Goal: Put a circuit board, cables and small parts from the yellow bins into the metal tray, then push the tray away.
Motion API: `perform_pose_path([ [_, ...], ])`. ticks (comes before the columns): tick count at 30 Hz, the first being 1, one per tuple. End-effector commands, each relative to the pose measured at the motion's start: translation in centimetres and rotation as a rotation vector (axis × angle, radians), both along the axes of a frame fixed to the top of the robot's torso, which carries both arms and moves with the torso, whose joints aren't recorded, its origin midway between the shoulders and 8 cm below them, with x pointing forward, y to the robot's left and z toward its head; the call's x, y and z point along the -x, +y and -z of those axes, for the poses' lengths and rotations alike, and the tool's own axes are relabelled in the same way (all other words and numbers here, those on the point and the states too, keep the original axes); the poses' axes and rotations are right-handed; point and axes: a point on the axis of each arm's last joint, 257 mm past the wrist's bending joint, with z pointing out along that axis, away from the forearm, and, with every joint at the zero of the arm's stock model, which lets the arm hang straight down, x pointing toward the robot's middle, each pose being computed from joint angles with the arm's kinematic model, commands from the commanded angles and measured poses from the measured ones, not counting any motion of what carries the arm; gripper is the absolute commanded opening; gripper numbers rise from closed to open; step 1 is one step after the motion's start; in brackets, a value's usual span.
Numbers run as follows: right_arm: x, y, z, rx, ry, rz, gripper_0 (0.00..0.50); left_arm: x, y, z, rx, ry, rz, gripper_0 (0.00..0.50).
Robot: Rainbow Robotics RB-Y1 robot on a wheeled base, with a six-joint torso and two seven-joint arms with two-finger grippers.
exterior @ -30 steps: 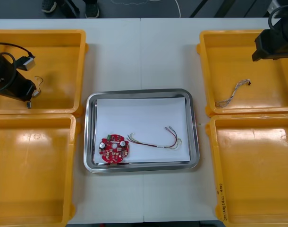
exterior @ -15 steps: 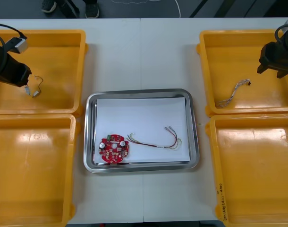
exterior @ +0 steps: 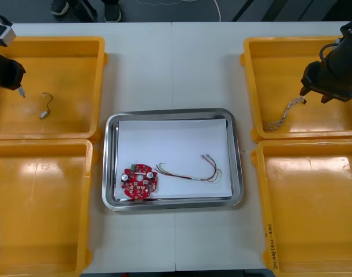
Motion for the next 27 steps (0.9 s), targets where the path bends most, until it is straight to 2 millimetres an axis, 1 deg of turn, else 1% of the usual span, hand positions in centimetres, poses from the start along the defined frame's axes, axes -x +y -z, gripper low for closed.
perform_pose_path([
  [1, -2.0, 1.3, -1.9, -0.042, -0.067, 0.053, 0.500, -0.5, -0.6, 0.5, 0.016, 0.000, -0.061, 0.000],
  [4, -2.5, 1.8, -1.2, -0.045, -0.069, 0.055, 0.499, -0.4, -1.5, 2.1, 0.033, 0.027, -0.058, 0.000],
  [6, -2.8, 1.9, -0.5, -0.044, -0.065, 0.064, 0.500, -0.4, -2.0, 3.6, 0.044, 0.048, -0.057, 0.000],
  [9, -2.9, 2.0, 0.3, -0.038, -0.057, 0.071, 0.500, -0.9, -2.6, 4.5, 0.047, 0.046, -0.049, 0.000],
  [14, -2.9, 2.4, 1.6, -0.039, -0.035, 0.077, 0.500, -1.0, -2.9, 4.7, 0.050, 0.047, -0.053, 0.000],
  [16, -2.8, 2.7, 1.9, -0.036, -0.026, 0.076, 0.500, -0.9, -2.7, 4.8, 0.048, 0.046, -0.055, 0.008],
  [17, -2.7, 2.9, 2.1, -0.035, -0.021, 0.075, 0.500, -0.9, -2.7, 4.8, 0.047, 0.048, -0.057, 0.039],
  [18, -2.7, 3.1, 2.2, -0.040, -0.018, 0.080, 0.500, -0.9, -2.7, 4.8, 0.048, 0.048, -0.056, 0.106],
  [19, -2.7, 3.1, 2.2, -0.043, -0.018, 0.090, 0.500, -0.9, -2.7, 4.7, 0.048, 0.046, -0.057, 0.147],
  [22, -3.2, 4.0, 2.6, -0.054, -0.027, 0.107, 0.500, -0.6, -2.7, 5.0, 0.056, 0.061, -0.064, 0.373],
  [23, -3.2, 4.2, 2.6, -0.055, -0.029, 0.108, 0.500, -0.6, -2.9, 5.0, 0.059, 0.065, -0.065, 0.404],
  [24, -3.4, 4.4, 2.8, -0.058, -0.031, 0.116, 0.500, -0.4, -2.9, 5.1, 0.066, 0.070, -0.073, 0.459],
  [25, -3.4, 4.7, 3.0, -0.057, -0.031, 0.111, 0.500, -0.4, -2.8, 4.9, 0.086, 0.071, -0.097, 0.498],
  [27, -3.5, 4.9, 3.3, -0.055, -0.032, 0.108, 0.500, -0.4, -3.1, 4.5, 0.114, 0.071, -0.125, 0.500],
])
